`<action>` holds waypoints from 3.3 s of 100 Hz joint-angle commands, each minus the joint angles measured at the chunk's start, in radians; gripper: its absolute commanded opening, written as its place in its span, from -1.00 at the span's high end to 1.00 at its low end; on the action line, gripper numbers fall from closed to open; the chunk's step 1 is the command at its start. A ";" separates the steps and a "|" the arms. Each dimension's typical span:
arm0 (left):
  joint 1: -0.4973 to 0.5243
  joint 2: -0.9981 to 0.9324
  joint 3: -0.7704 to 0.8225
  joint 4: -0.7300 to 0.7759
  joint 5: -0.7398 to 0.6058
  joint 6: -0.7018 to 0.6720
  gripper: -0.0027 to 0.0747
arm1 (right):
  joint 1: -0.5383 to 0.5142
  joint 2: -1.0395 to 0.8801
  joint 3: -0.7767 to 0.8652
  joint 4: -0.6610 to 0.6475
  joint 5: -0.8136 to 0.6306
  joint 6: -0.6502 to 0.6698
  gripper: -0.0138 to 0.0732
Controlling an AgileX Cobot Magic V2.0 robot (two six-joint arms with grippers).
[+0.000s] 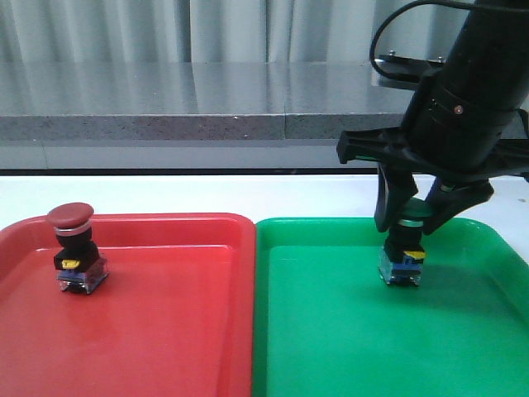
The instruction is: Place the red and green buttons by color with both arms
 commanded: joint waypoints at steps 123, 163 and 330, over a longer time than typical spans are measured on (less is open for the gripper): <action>0.002 -0.029 0.041 -0.009 -0.080 -0.005 0.98 | 0.014 -0.545 0.019 -0.301 -0.077 0.002 -0.61; 0.002 -0.029 0.041 -0.009 -0.080 -0.005 0.98 | -0.086 -0.923 0.214 -0.318 -0.006 0.002 -0.61; 0.002 -0.029 0.041 -0.009 -0.080 -0.005 0.98 | -0.103 -1.339 0.467 -0.328 -0.040 -0.066 0.84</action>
